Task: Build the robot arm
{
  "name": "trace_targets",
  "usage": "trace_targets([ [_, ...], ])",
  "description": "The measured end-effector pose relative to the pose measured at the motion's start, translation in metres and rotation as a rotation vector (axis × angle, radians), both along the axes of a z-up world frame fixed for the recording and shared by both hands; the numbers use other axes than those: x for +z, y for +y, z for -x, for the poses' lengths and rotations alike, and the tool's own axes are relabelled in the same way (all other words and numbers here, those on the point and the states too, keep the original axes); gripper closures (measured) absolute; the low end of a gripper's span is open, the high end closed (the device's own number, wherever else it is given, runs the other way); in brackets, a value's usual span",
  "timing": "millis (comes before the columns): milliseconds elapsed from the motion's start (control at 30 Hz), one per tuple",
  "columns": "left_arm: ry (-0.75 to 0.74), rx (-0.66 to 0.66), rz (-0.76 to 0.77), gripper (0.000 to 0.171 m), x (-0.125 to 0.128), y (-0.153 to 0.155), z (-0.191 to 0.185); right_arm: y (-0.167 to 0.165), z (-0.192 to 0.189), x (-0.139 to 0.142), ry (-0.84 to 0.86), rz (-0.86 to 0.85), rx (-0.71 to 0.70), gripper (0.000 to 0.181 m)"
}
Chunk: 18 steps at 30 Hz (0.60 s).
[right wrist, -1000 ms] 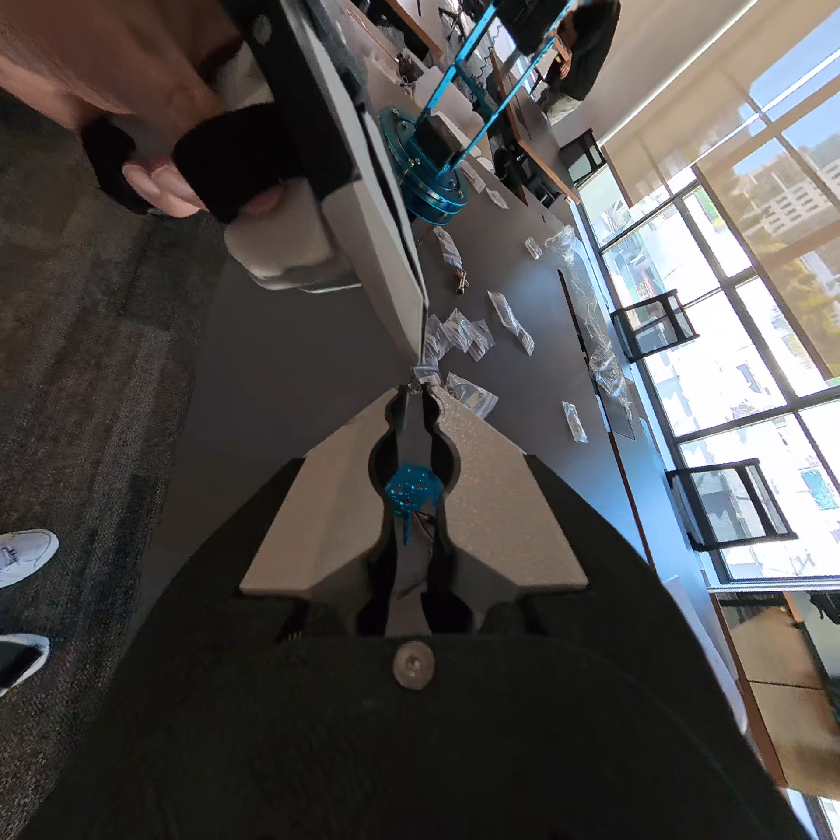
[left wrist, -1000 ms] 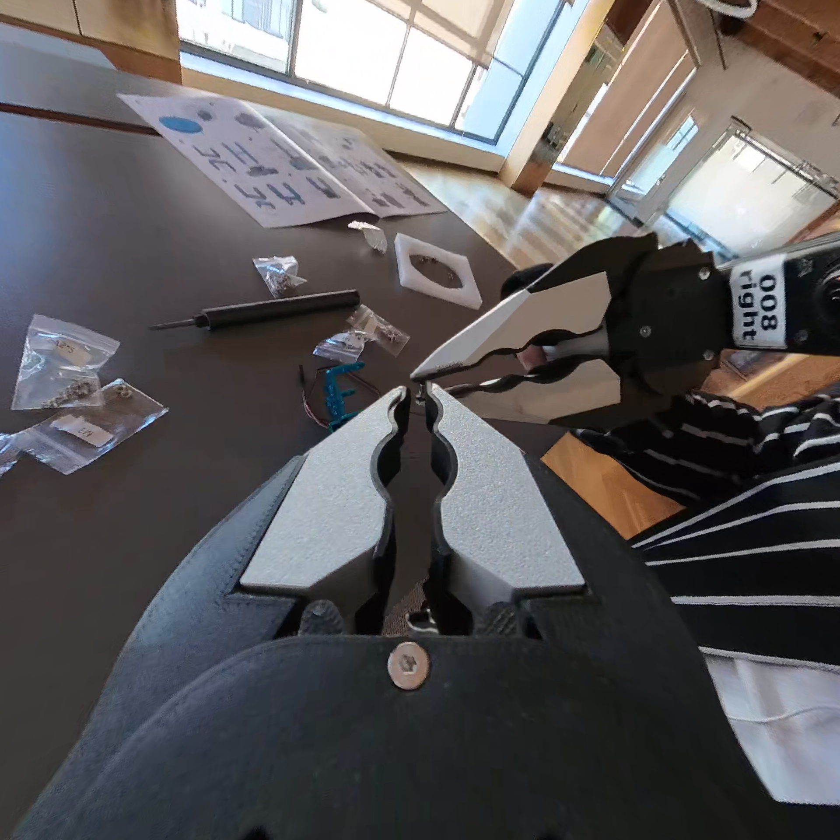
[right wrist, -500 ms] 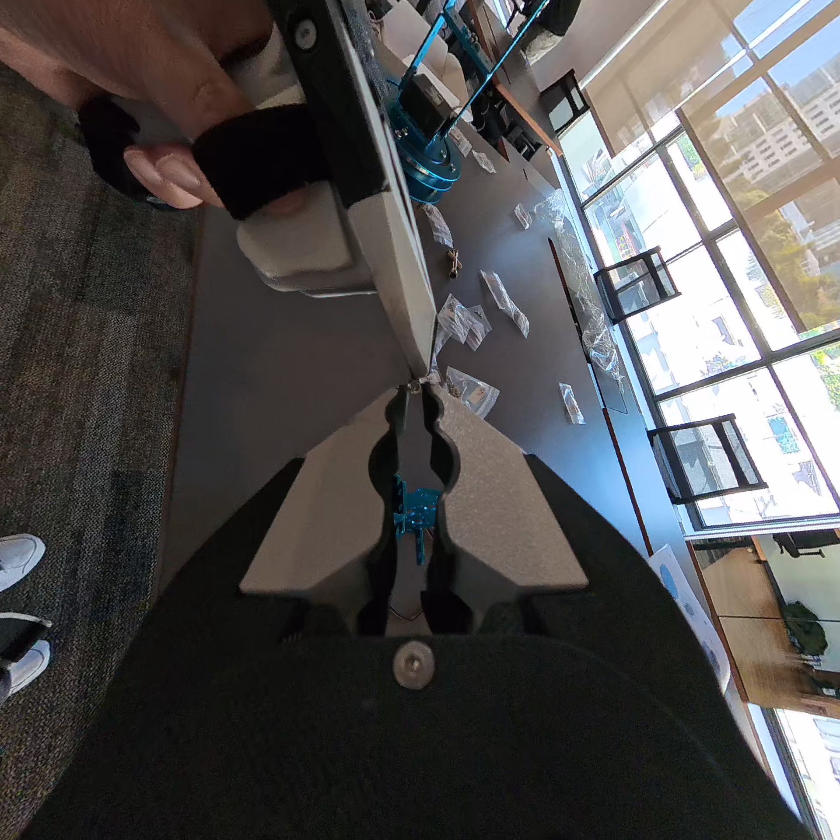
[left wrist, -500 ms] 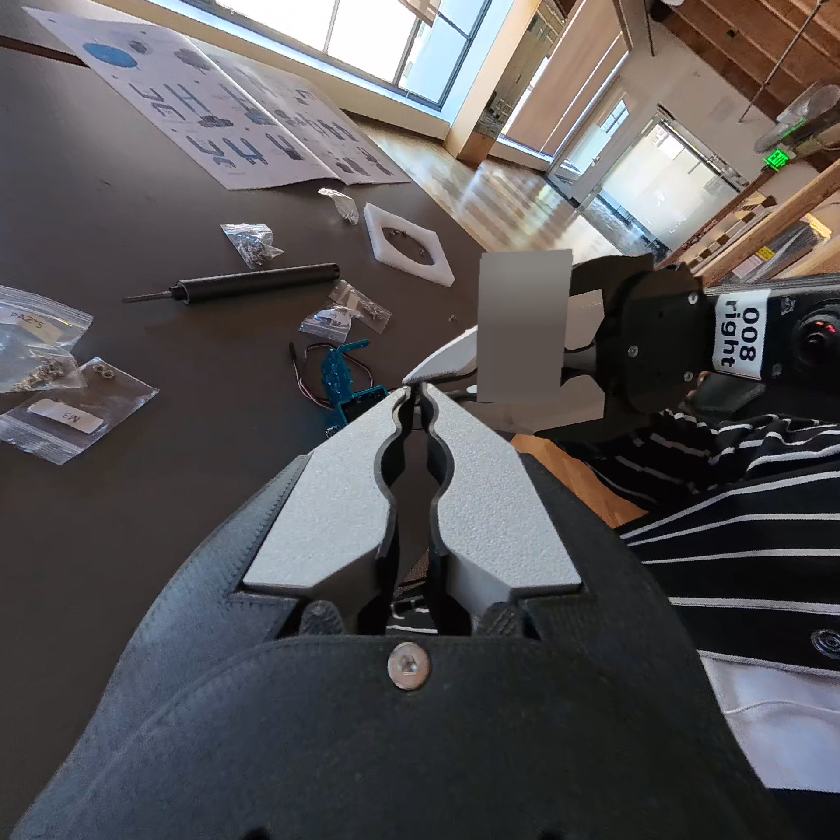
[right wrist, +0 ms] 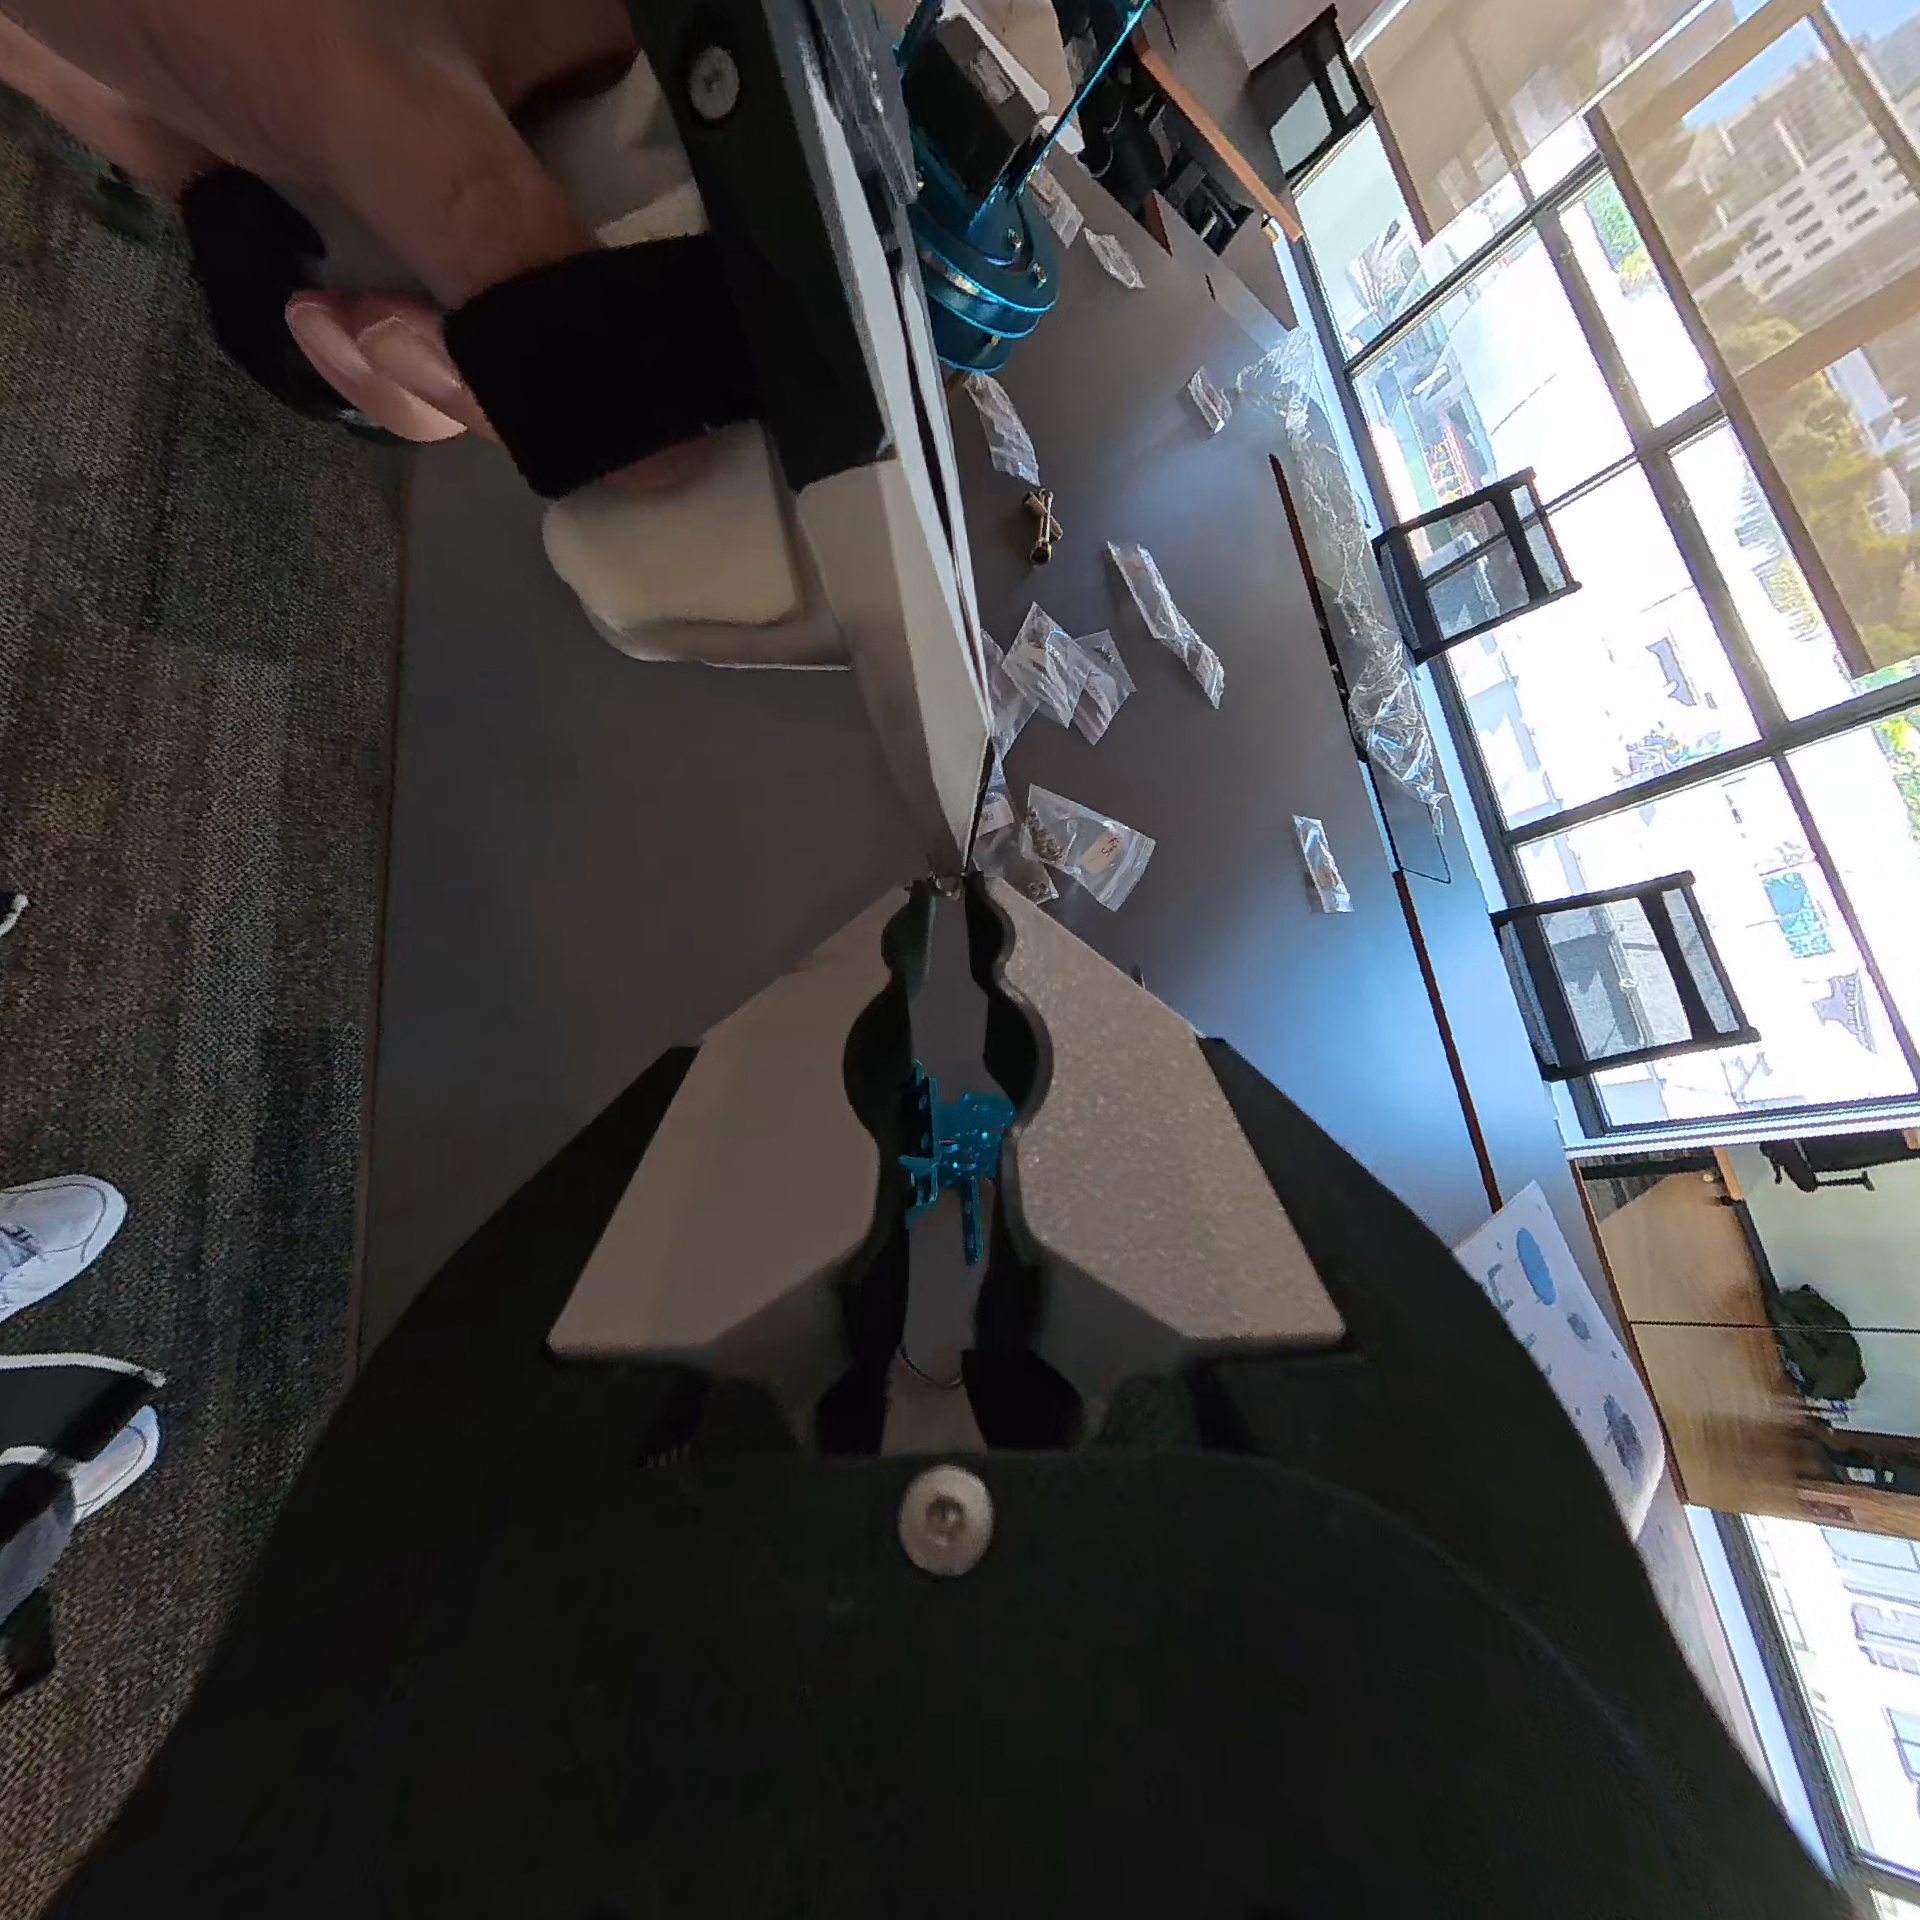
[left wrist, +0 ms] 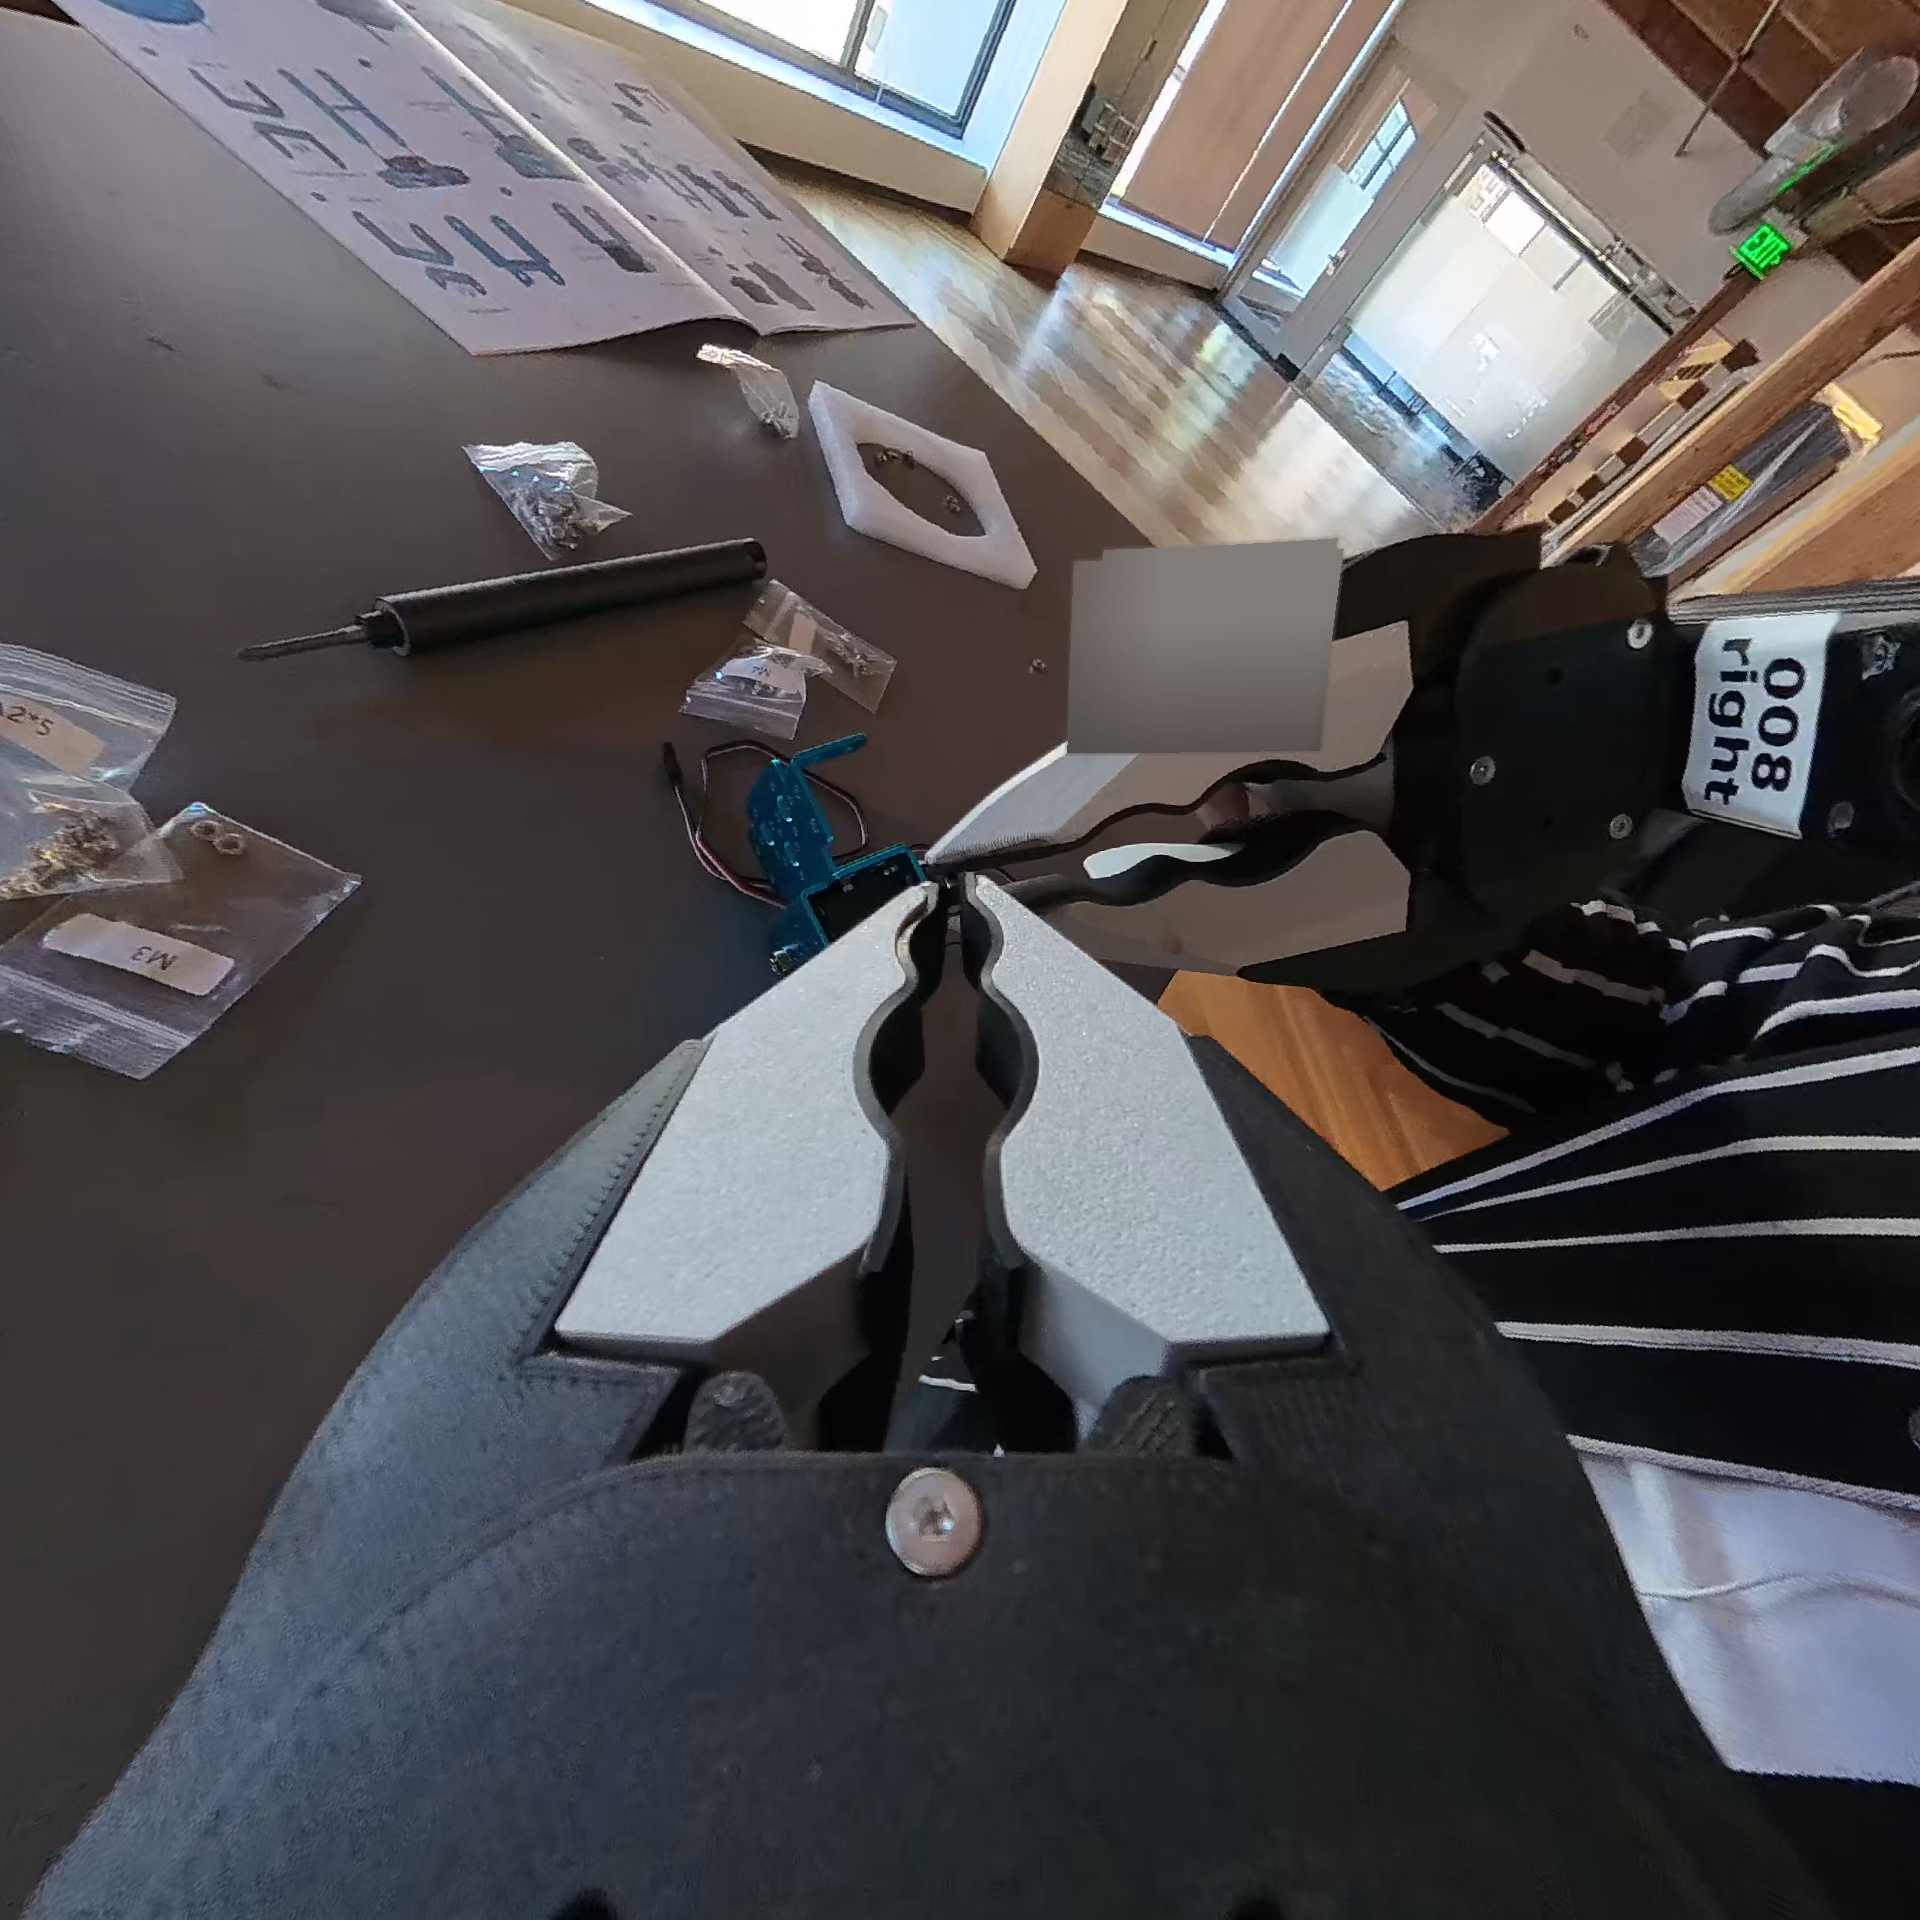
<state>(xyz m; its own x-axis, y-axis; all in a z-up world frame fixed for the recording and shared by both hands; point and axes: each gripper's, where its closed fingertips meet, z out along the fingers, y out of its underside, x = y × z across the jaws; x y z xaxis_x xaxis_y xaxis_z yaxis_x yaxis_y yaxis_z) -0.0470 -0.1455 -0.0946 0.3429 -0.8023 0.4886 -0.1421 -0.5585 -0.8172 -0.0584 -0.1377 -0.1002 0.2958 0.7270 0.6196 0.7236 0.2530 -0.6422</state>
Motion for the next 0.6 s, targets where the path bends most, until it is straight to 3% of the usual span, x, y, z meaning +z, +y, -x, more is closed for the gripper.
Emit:
trace_targets([
  [367, -0.118, -0.017, 0.123, 0.171, -0.012, 0.005, 0.001, 0.0, -0.001, -0.008, 0.094, 0.054, 0.011, 0.171],
  [600, -0.126, -0.006, 0.171, 0.171, -0.031, 0.002, -0.007, -0.004, -0.053, -0.021, 0.259, 0.223, -0.036, 0.166],
])
